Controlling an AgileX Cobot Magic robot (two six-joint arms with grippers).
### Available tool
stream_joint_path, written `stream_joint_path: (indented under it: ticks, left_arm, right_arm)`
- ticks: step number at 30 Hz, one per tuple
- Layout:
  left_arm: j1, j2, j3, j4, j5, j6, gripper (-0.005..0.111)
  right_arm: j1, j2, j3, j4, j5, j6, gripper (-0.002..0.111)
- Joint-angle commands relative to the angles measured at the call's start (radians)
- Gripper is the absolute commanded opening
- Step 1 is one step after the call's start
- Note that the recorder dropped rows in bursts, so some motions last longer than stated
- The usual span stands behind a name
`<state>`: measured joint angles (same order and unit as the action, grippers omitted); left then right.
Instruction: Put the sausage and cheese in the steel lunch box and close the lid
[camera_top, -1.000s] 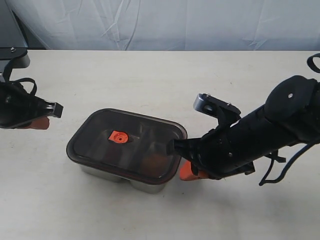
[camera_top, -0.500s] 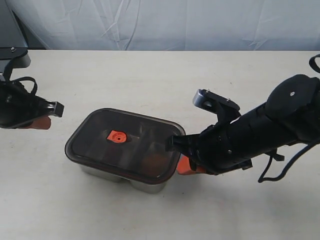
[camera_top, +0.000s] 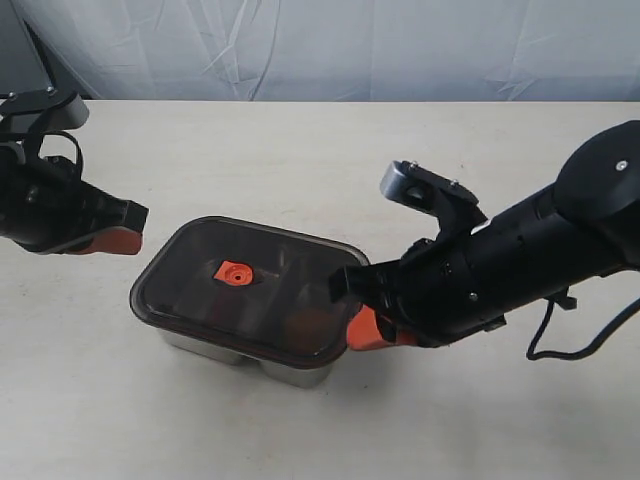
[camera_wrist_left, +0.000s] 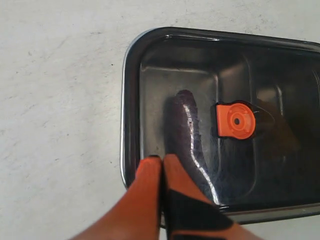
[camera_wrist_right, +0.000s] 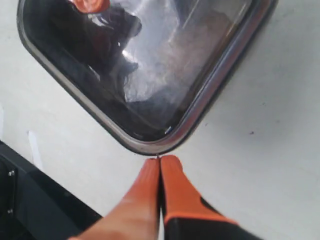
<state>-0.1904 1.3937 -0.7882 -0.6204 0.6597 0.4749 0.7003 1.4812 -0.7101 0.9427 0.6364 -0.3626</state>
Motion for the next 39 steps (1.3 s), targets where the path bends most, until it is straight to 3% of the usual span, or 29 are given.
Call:
stream_joint_path:
  ticks: [1, 23, 31, 39]
  left_arm:
    - [-0.002, -0.010, -0.004, -0.012, 0.004, 0.005, 0.000]
    - [-0.002, -0.010, -0.004, -0.013, 0.002, 0.005, 0.000]
    - [-0.002, -0.010, -0.004, -0.013, 0.029, 0.005, 0.000]
    - [-0.002, -0.010, -0.004, -0.068, 0.079, 0.100, 0.000]
  right_arm:
    - [-0.001, 0.051, -0.004, -0.013, 0.053, -0.008, 0.000]
    - [-0.001, 0.163, -0.005, 0.145, 0.004, -0.115, 0.000]
    - [-0.003, 0.111, -0.012, 0.049, 0.007, -0.111, 0.000]
    - [-0.003, -0.007, -0.105, -0.175, -0.097, 0.075, 0.000]
